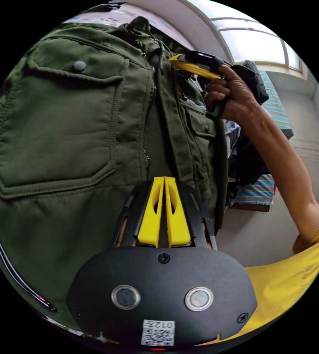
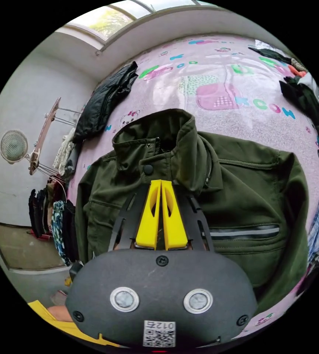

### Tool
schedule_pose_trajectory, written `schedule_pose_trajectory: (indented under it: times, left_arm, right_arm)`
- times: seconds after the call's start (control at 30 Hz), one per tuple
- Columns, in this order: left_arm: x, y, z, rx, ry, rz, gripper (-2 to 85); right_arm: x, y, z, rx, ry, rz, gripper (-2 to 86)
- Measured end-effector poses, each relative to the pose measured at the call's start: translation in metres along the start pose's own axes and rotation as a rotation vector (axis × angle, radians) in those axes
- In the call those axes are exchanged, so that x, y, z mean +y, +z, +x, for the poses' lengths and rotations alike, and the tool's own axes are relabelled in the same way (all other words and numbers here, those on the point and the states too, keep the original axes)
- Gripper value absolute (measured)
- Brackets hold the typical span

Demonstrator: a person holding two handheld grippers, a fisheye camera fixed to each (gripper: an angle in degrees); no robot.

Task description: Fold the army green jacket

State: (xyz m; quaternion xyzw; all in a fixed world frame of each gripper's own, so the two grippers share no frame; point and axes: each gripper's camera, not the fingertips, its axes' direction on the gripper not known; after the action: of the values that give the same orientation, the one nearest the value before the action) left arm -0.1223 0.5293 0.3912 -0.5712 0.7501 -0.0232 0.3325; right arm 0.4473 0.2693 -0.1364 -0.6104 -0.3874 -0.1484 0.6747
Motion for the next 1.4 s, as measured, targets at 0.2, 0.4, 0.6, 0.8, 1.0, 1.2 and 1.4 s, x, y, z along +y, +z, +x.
schedule_pose_trajectory:
  times: [0.2,0.4,0.6,0.8,1.0,1.2,1.4]
  left_arm:
    - [-0.010,-0.008,0.002,-0.073,0.022,-0.021,0.5]
    - [-0.005,-0.006,0.021,-0.126,0.070,-0.077,0.8]
    - [0.023,0.006,0.032,-0.065,0.058,-0.133,2.1]
    - [0.048,0.032,0.010,0.177,-0.040,-0.151,6.1]
    - [0.065,0.074,0.017,0.189,-0.017,-0.231,5.6]
    - [0.062,0.081,0.043,0.100,0.038,-0.208,1.7]
    - [0.034,0.077,0.111,-0.038,0.157,-0.282,0.8]
  right_arm:
    - [0.109,-0.039,-0.028,0.077,-0.299,-0.034,0.2]
    - [0.302,-0.024,-0.029,0.214,-0.378,-0.107,0.0]
    - [0.414,-0.015,0.004,0.256,-0.224,-0.089,0.0]
    - [0.486,-0.022,0.055,0.288,-0.041,-0.015,0.0]
    - [0.541,0.004,0.066,0.289,-0.017,-0.015,0.1]
    - [0.573,0.041,0.057,0.312,-0.098,-0.035,1.1]
    - [0.605,0.081,0.041,0.417,-0.249,-0.082,3.8]
